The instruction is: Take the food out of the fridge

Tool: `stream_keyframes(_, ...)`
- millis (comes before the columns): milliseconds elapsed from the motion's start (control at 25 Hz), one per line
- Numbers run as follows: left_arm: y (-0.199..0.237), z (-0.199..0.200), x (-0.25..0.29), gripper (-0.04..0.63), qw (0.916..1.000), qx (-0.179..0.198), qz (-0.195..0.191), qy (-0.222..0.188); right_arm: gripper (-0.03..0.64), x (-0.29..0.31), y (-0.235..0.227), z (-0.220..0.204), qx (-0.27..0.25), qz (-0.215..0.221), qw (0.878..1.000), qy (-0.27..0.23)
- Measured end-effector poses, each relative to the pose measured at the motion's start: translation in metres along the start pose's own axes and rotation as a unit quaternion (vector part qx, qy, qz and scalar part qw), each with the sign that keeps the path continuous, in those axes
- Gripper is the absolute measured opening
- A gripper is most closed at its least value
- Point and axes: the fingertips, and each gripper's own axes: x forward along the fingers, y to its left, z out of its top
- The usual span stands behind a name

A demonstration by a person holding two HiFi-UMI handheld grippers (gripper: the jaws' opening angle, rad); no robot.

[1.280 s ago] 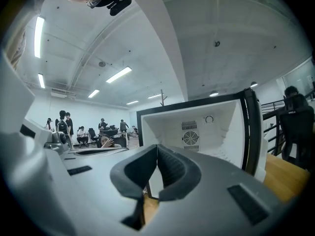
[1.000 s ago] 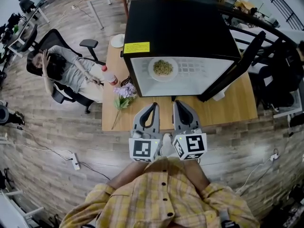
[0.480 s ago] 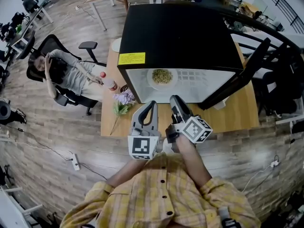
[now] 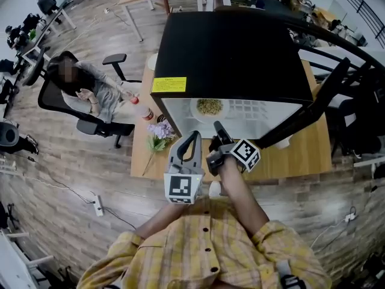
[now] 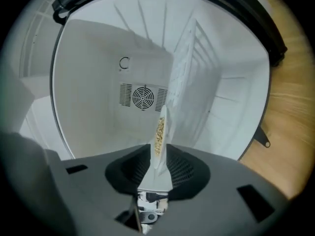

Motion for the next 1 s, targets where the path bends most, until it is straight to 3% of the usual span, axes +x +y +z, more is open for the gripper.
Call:
stream_keyframes(280,0.006,-0.001,0.004,0.008,0.9999,0.009,0.008,0.005,0.092,0.023,-0.010,-0.002,0.051,-0.005,0.999,0.003)
stream_keyframes(1000,0.010,-0.005,0.002,0.008,0.9998,0.005,0.016,0.004,0.041,0.025,-0.014,-0.004,0.098,-0.020,0.995,0.000)
